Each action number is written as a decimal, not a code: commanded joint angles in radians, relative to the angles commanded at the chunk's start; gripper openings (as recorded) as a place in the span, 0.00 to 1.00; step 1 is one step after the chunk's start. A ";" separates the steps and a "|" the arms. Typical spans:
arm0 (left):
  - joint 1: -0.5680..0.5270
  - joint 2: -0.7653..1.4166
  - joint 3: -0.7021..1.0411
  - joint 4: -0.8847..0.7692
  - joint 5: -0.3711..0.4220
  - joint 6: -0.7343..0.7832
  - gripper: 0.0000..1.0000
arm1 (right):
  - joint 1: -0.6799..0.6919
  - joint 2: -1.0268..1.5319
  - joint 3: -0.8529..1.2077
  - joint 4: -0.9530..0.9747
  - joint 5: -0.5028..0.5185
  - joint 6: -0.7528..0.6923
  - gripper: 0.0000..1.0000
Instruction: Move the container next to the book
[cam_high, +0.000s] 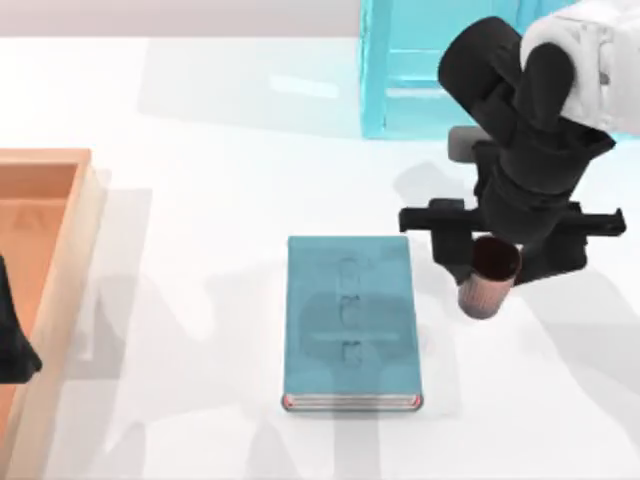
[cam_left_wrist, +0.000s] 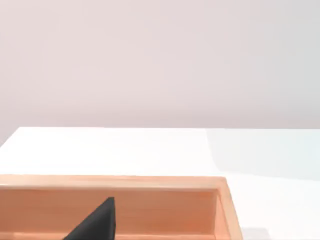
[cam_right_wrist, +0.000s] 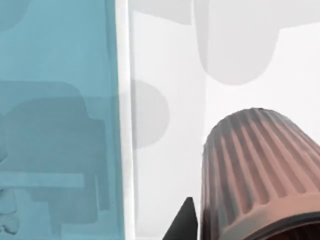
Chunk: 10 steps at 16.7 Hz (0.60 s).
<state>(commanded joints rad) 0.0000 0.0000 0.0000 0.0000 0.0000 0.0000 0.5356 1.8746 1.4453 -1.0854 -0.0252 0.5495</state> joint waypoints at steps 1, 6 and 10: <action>0.000 0.000 0.000 0.000 0.000 0.000 1.00 | 0.000 0.003 -0.018 0.021 0.000 0.001 0.00; 0.000 0.000 0.000 0.000 0.000 0.000 1.00 | 0.000 0.005 -0.029 0.032 0.000 0.002 0.08; 0.000 0.000 0.000 0.000 0.000 0.000 1.00 | 0.000 0.005 -0.029 0.032 0.000 0.002 0.38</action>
<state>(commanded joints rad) 0.0000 0.0000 0.0000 0.0000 0.0000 0.0000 0.5353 1.8799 1.4167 -1.0537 -0.0248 0.5516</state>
